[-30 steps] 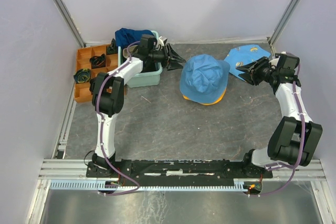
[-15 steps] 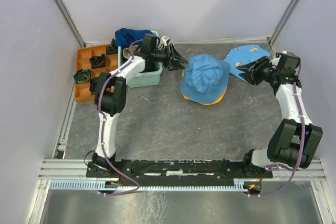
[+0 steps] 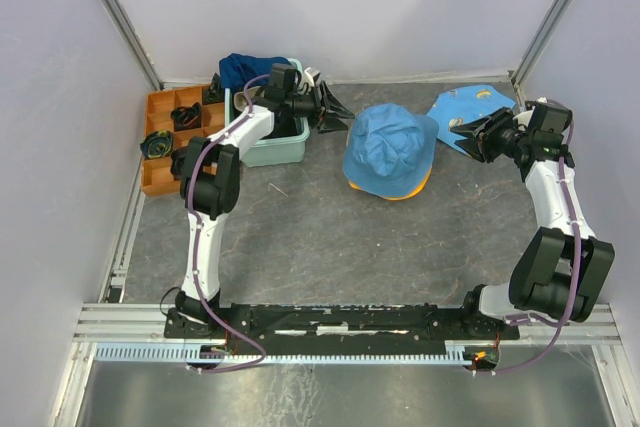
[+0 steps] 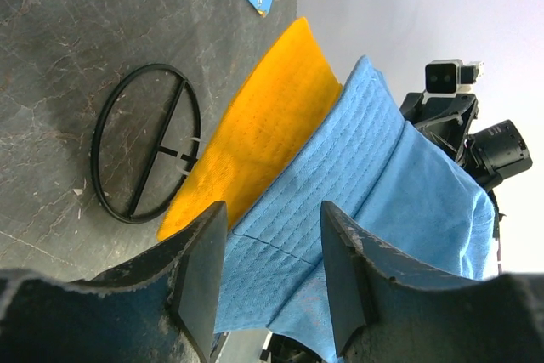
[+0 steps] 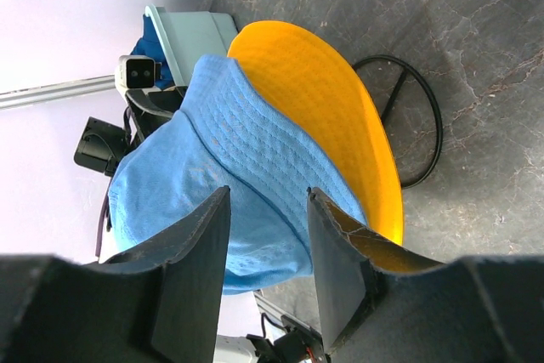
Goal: Stack the hats
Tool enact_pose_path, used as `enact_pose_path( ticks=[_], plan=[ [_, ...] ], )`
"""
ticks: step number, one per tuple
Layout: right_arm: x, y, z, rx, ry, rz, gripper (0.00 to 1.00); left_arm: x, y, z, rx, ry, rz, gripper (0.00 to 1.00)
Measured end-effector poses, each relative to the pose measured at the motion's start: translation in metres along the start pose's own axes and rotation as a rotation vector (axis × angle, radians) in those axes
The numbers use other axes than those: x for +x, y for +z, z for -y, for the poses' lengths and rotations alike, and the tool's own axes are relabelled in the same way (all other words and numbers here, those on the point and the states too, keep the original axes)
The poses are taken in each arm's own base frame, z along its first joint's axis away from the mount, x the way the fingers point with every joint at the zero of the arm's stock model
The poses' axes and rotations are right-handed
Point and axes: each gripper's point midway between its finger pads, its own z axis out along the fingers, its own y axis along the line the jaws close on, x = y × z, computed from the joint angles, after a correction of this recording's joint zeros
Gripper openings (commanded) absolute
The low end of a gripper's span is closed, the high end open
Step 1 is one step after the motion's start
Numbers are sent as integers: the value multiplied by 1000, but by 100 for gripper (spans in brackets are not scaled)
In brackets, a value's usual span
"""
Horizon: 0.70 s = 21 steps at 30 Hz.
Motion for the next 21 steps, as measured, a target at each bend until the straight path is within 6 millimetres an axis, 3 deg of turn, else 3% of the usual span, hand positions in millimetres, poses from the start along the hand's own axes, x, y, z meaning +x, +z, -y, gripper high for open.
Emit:
enact_pose_path(
  ticks=[16, 21],
  plan=[
    [0, 0, 0, 0, 10, 0, 50, 8, 8, 5, 13, 18, -20, 55],
    [1, 0, 1, 0, 10, -1, 50, 11, 11, 4, 33, 25, -24, 50]
  ],
)
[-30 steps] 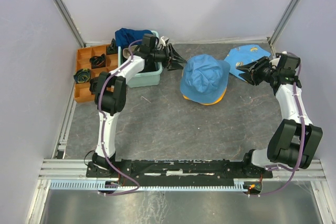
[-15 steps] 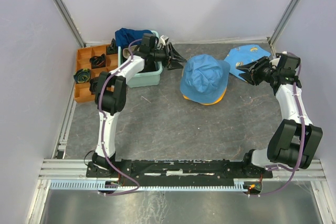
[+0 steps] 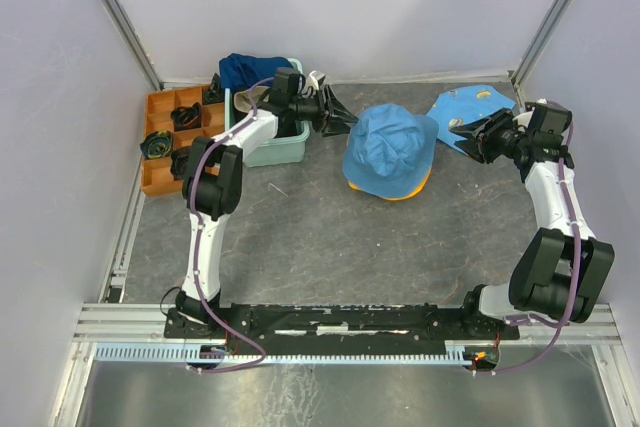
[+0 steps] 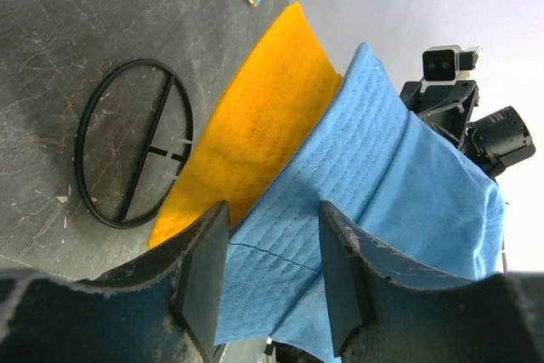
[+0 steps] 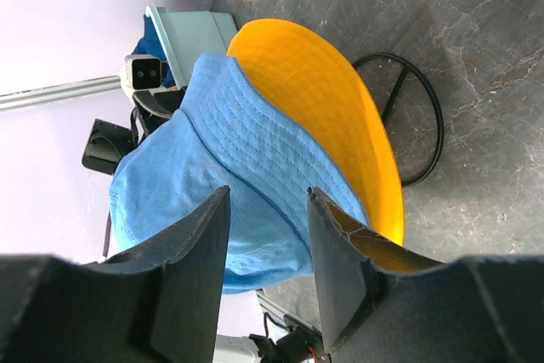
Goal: Stack the hats
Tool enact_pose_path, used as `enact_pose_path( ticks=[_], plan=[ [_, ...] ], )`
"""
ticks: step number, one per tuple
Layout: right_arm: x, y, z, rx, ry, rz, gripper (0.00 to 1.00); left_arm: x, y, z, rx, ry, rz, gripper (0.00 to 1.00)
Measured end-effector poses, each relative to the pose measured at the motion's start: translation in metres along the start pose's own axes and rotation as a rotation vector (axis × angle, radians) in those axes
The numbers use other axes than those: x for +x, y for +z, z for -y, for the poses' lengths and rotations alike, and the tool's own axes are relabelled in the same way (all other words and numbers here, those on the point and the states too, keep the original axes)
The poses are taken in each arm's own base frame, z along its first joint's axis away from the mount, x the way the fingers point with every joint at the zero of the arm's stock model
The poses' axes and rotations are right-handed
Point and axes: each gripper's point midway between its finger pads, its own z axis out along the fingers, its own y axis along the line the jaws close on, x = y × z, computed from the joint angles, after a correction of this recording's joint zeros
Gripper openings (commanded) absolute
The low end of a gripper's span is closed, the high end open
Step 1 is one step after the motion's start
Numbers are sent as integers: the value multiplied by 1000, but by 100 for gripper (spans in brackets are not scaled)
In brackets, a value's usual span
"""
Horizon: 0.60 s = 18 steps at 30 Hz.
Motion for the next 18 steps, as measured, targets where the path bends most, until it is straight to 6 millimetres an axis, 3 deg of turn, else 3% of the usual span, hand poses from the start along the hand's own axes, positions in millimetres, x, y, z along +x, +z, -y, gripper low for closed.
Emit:
enact_pose_path(
  ticks=[5, 13, 18],
  plan=[
    [1, 0, 1, 1, 6, -1, 50, 9, 4, -10, 0, -26, -17, 39],
    [2, 1, 3, 2, 19, -3, 50, 15, 6, -12, 27, -20, -18, 4],
    [10, -1, 10, 6, 29, -9, 50, 14, 7, -10, 41, -27, -11, 3]
  ],
)
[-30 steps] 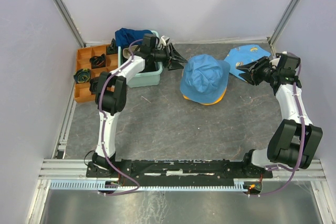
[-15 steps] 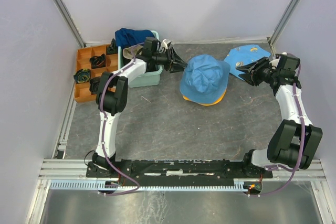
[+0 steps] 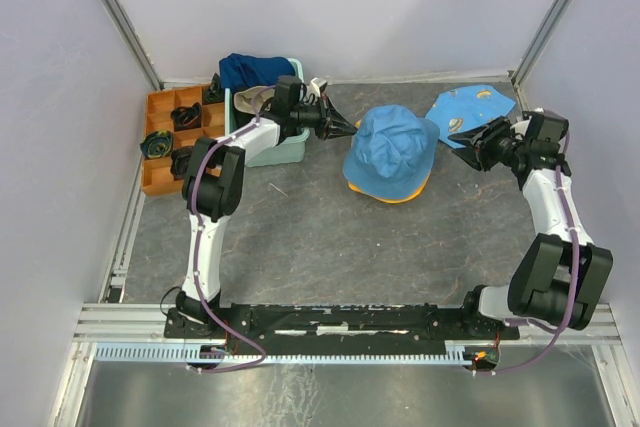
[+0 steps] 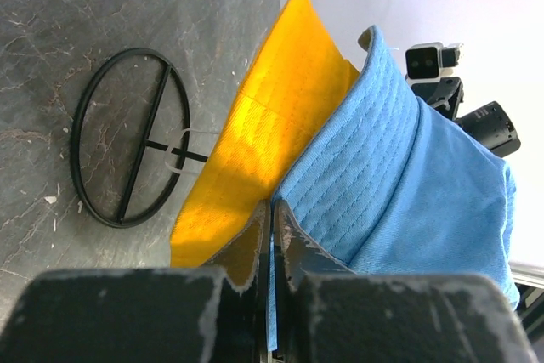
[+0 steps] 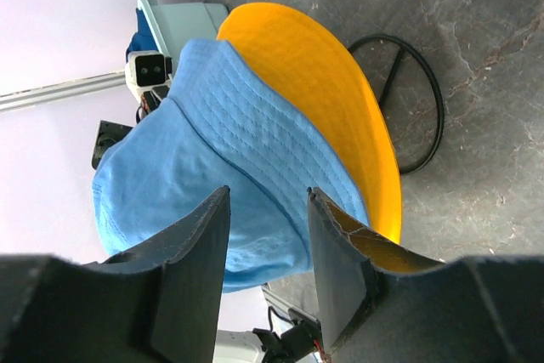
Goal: Stack the hats
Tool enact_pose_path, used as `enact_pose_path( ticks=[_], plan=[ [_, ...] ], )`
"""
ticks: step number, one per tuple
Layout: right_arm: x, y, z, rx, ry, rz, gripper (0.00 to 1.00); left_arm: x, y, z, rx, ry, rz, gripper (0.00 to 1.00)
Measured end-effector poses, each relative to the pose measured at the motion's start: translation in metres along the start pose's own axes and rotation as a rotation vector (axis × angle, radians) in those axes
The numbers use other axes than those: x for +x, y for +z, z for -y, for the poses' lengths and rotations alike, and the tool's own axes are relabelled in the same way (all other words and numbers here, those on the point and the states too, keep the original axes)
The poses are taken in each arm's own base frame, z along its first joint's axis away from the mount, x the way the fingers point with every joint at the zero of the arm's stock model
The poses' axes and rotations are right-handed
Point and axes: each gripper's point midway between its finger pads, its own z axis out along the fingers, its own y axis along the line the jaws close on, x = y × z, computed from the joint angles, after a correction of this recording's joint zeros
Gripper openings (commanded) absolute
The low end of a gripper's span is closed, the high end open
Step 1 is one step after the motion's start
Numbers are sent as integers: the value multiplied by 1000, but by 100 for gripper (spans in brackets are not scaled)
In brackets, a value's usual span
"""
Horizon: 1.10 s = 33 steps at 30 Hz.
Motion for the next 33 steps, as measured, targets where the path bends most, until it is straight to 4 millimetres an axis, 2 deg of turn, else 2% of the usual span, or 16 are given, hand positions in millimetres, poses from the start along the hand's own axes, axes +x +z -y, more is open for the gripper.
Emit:
enact_pose_path(
  ticks=[10, 20, 25, 33],
  plan=[
    [16, 1, 15, -6, 38, -33, 50, 7, -11, -7, -28, -5, 55, 3],
    [37, 1, 34, 0, 56, -70, 53, 5, -12, -8, -36, -5, 71, 3],
    [56, 12, 47, 3, 66, -106, 55, 6, -13, -8, -38, -6, 73, 3],
    [70, 40, 37, -41, 16, -143, 57, 6, -13, -8, -41, -8, 75, 3]
  ],
)
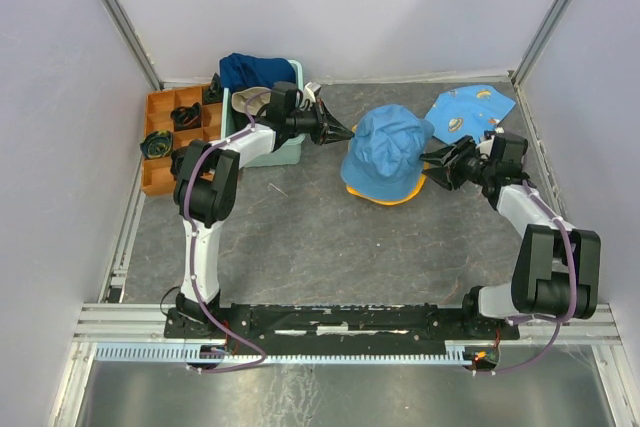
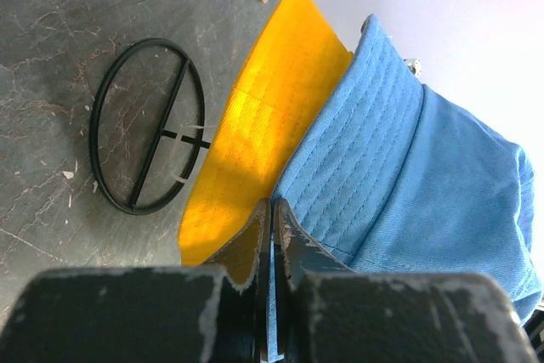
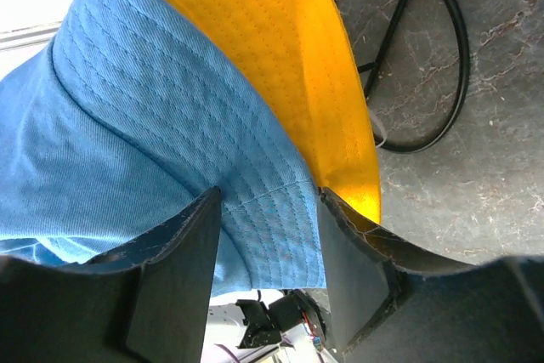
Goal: Stack the hats
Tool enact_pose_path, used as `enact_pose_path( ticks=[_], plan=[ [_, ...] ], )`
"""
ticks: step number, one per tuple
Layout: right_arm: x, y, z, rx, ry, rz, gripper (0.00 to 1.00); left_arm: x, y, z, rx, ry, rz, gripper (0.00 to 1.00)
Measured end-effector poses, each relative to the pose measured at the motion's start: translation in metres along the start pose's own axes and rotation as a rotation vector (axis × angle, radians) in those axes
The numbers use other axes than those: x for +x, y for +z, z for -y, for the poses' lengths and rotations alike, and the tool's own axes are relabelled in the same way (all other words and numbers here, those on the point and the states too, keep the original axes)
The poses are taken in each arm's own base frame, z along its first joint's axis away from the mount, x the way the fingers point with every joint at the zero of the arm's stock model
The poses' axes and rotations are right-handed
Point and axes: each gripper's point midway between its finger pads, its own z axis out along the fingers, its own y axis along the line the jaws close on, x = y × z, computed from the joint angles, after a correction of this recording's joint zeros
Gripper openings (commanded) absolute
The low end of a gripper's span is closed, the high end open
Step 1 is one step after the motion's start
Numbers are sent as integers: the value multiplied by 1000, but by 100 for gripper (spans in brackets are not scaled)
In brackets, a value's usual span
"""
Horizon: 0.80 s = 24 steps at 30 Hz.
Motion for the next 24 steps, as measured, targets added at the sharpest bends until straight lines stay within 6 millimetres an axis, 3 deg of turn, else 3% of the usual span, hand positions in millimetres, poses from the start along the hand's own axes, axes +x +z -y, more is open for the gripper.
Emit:
enact_pose_path(
  ticks=[10, 16, 21, 24],
  plan=[
    [-2, 6, 9, -2, -10, 11, 60, 0, 0, 0, -4, -3, -1, 3],
    [-2, 7, 10, -9, -6, 16, 56, 1, -1, -1, -12, -2, -5, 3],
    [-5, 7, 3, -31, 9, 28, 37, 1, -1, -1, -15, -1, -6, 3],
    [-7, 7, 0, -39, 18, 33, 13, 1, -1, -2, -18, 1, -7, 3]
  ],
)
